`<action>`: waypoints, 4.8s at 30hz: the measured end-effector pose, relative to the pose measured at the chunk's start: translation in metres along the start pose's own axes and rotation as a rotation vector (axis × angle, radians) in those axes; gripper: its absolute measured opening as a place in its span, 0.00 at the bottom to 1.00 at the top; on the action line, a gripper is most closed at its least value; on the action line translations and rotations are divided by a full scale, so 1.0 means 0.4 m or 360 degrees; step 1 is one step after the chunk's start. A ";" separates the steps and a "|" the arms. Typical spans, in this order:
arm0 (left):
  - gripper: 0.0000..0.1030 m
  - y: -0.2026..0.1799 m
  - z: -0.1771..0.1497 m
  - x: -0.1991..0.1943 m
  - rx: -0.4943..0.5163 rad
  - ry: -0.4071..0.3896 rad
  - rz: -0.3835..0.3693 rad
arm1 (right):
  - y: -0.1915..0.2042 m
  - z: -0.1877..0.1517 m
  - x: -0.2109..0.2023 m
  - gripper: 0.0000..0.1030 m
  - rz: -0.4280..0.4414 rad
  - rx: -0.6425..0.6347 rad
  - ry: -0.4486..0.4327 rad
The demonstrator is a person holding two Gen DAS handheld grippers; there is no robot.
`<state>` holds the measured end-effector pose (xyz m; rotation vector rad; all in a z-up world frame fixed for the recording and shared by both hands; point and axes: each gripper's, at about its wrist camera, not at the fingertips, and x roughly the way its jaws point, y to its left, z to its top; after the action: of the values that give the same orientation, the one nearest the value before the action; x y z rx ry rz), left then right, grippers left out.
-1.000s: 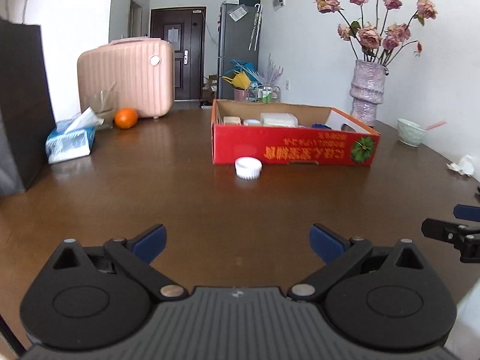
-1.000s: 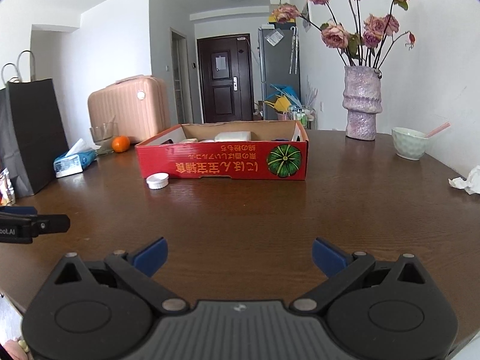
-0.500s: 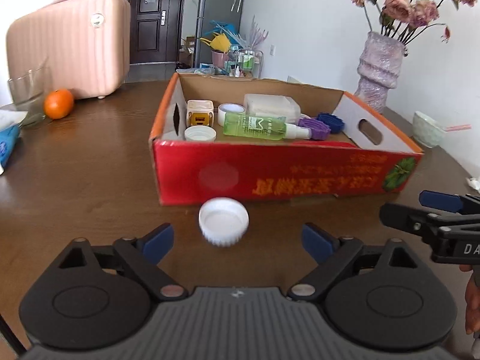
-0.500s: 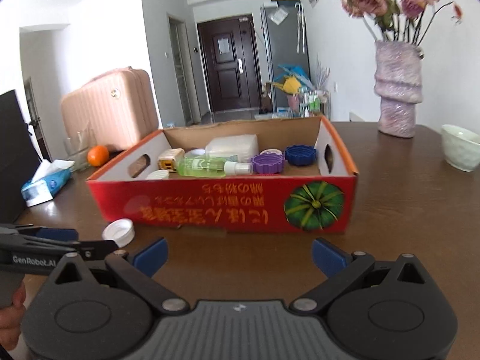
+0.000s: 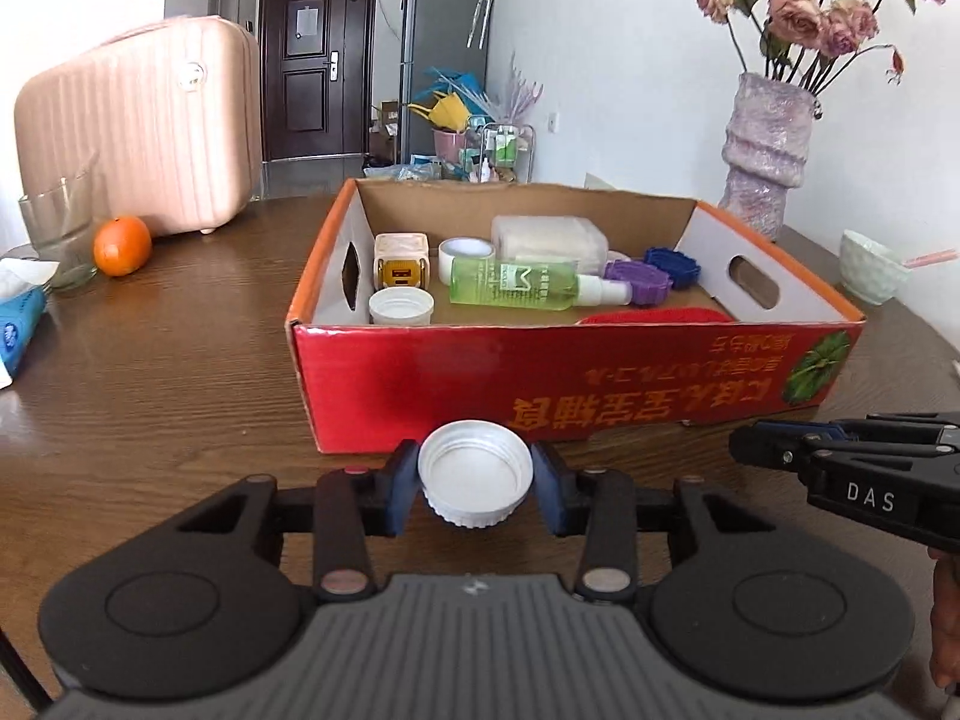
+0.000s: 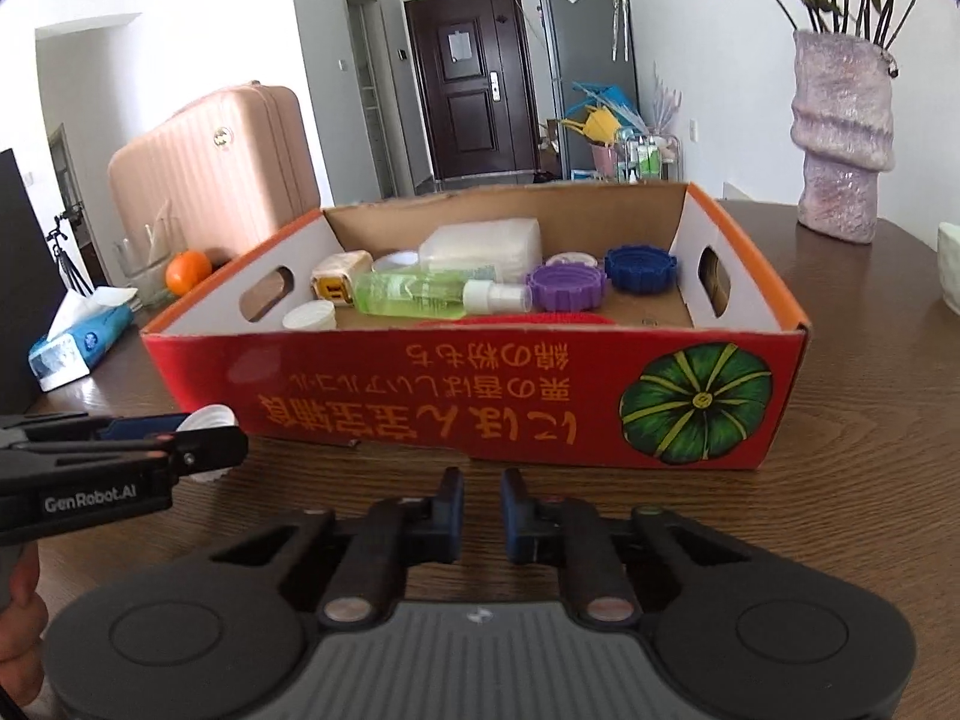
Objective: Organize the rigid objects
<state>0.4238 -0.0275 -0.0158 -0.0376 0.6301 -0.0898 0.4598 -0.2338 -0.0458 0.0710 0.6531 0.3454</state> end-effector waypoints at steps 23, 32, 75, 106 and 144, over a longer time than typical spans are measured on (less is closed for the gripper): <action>0.40 -0.077 -0.219 -0.648 -0.0010 -0.0443 -0.0034 | 0.135 -0.234 -0.616 0.09 0.0033 -0.0100 -0.0408; 0.40 -0.076 -0.239 -0.685 -0.0030 -0.0452 -0.0043 | 0.149 -0.276 -0.682 0.05 0.0039 -0.0115 -0.0477; 0.78 0.011 0.302 0.283 0.0131 0.0310 -0.0108 | -0.135 0.330 0.212 0.74 -0.0174 -0.0148 0.0182; 1.00 -0.011 0.162 -0.470 0.0111 -0.0496 0.0096 | 0.028 0.165 -0.486 1.00 -0.0203 -0.0101 -0.0643; 1.00 -0.066 -0.605 -0.916 0.0011 -0.0565 0.0213 | 0.269 -0.658 -0.923 1.00 -0.0115 -0.0253 -0.0686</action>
<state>-0.0157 -0.0206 0.0055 -0.0044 0.2766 0.0440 -0.0042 -0.2681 -0.0209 -0.0305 0.1999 0.2988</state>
